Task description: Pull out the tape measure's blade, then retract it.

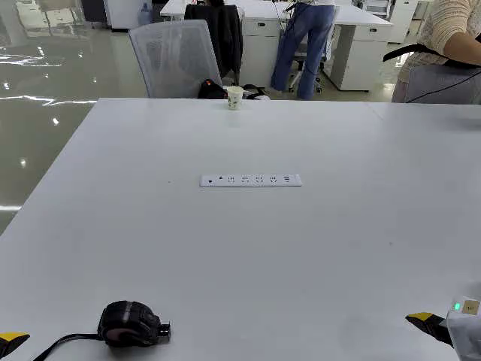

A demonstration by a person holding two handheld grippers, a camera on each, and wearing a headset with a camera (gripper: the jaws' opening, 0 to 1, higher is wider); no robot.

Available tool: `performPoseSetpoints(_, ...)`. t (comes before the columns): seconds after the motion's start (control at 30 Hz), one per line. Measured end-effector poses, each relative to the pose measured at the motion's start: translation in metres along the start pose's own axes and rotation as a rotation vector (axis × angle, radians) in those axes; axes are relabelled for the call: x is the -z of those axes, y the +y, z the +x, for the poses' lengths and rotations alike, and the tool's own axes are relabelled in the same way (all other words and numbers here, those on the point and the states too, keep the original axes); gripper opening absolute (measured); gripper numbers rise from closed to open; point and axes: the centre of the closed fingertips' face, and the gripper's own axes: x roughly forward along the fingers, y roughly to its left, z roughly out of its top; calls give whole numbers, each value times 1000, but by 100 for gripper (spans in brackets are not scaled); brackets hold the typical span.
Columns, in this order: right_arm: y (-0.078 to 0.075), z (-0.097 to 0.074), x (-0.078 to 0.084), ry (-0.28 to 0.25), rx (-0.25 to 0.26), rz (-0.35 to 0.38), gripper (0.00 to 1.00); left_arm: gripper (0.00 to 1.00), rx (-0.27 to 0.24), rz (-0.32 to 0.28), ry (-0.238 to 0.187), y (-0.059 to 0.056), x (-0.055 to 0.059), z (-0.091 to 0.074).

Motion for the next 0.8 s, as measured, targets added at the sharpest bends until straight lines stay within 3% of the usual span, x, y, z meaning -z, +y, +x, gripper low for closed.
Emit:
performPoseSetpoints(0.6,-8,-2,-2,-15,31,-17,99,99,5,19,-5,6,-1,5)
performPoseSetpoints(0.63,-9,-1,-6,-39,29,-35,99,99,7,17,-2,6,-1,5)
performPoseSetpoints(0.8,-6,2,-9,-37,-2,-24,99,99,27,48,-2,2,-3,8)
